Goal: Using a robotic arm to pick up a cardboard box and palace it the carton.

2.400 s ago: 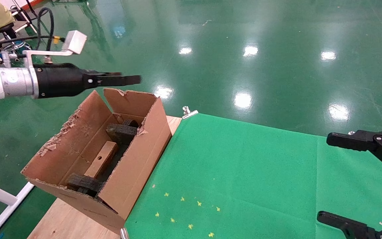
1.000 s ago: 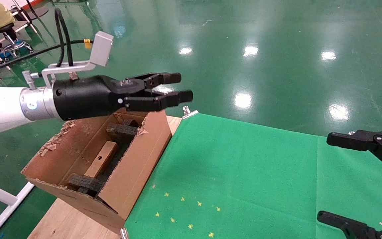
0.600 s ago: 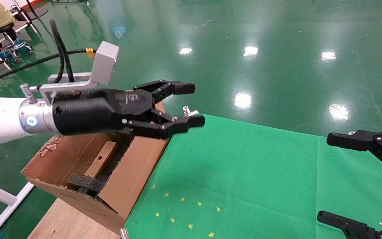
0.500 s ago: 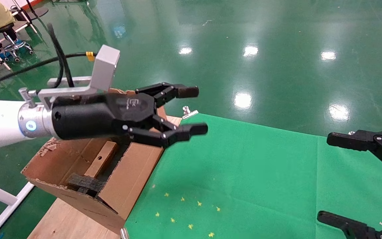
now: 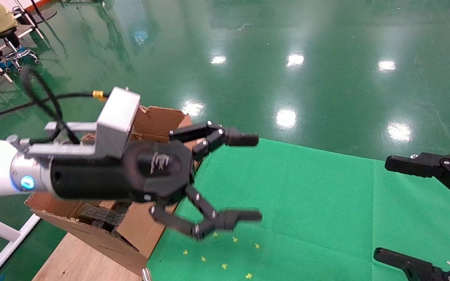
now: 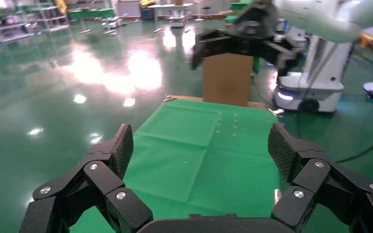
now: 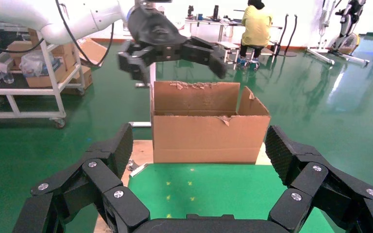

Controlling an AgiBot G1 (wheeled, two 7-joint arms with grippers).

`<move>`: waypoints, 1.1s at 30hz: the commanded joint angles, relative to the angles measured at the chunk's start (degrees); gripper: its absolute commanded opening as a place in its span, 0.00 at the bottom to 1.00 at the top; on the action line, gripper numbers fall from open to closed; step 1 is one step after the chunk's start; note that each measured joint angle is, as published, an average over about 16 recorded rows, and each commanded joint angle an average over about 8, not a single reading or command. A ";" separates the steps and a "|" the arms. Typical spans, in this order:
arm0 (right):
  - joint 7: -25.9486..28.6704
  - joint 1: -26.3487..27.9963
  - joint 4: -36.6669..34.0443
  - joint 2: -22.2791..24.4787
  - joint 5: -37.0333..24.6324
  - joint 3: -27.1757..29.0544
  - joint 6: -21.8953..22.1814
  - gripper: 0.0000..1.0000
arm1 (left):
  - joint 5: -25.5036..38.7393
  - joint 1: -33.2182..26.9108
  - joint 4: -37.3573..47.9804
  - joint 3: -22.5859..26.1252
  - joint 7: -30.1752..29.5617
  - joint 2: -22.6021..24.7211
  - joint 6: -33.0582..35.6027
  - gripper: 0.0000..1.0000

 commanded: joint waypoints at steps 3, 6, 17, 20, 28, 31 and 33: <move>0.00 0.00 0.00 0.00 0.01 0.00 0.01 1.00 | -0.94 2.00 -3.20 -1.03 1.12 -0.31 -0.02 1.00; 0.00 -0.01 -0.01 0.01 0.02 0.00 0.01 1.00 | -1.26 2.60 -4.11 -1.35 1.37 -0.41 -0.02 1.00; -0.01 -0.01 -0.01 0.01 0.02 -0.01 0.02 1.00 | -1.20 2.24 -3.48 -1.19 1.22 -0.40 -0.07 1.00; -0.01 -0.01 -0.01 0.01 0.02 -0.01 0.02 1.00 | -1.10 2.11 -3.27 -1.11 1.16 -0.37 -0.07 1.00; -0.01 -0.01 -0.01 0.01 0.02 -0.01 0.02 1.00 | -0.92 1.88 -2.92 -0.98 1.07 -0.34 -0.07 1.00; -0.01 -0.01 -0.01 0.01 0.02 -0.01 0.02 1.00 | -0.88 1.83 -2.84 -0.95 1.05 -0.33 -0.07 1.00; -0.01 -0.01 -0.01 0.01 0.02 -0.01 0.02 1.00 | -0.86 1.80 -2.79 -0.93 1.04 -0.32 -0.07 1.00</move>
